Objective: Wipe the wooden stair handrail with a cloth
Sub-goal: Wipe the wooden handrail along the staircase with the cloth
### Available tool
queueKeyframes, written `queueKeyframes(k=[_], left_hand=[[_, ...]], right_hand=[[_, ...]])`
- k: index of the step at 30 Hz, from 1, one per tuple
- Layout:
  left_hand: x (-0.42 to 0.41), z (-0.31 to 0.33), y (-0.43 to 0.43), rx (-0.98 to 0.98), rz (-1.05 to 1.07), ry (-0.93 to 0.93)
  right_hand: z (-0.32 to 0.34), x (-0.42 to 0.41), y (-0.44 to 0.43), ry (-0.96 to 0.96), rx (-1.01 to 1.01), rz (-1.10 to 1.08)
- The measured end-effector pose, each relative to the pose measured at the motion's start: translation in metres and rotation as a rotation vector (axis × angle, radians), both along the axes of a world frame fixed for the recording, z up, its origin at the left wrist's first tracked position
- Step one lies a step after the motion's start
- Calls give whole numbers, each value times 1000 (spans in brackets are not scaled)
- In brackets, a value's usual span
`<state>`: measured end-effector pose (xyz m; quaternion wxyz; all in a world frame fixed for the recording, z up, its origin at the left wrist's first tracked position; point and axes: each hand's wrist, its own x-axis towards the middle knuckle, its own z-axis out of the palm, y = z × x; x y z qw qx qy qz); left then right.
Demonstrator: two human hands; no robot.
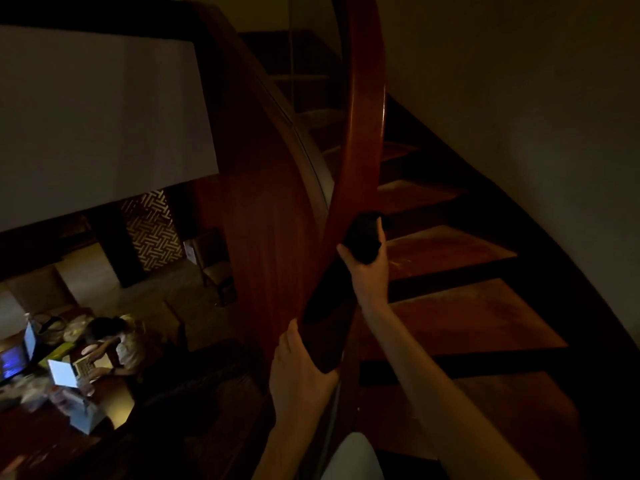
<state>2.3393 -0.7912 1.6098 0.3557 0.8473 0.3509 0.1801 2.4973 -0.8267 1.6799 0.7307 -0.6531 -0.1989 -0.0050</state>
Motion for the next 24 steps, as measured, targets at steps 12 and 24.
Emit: queueKeyframes(k=[12, 24], left_hand=[[-8, -9, 6, 40, -46, -5], [-37, -66, 21, 343, -245, -90]], right_hand=[[18, 10, 13, 30, 30, -108], [-99, -95, -25, -814, -662, -231]])
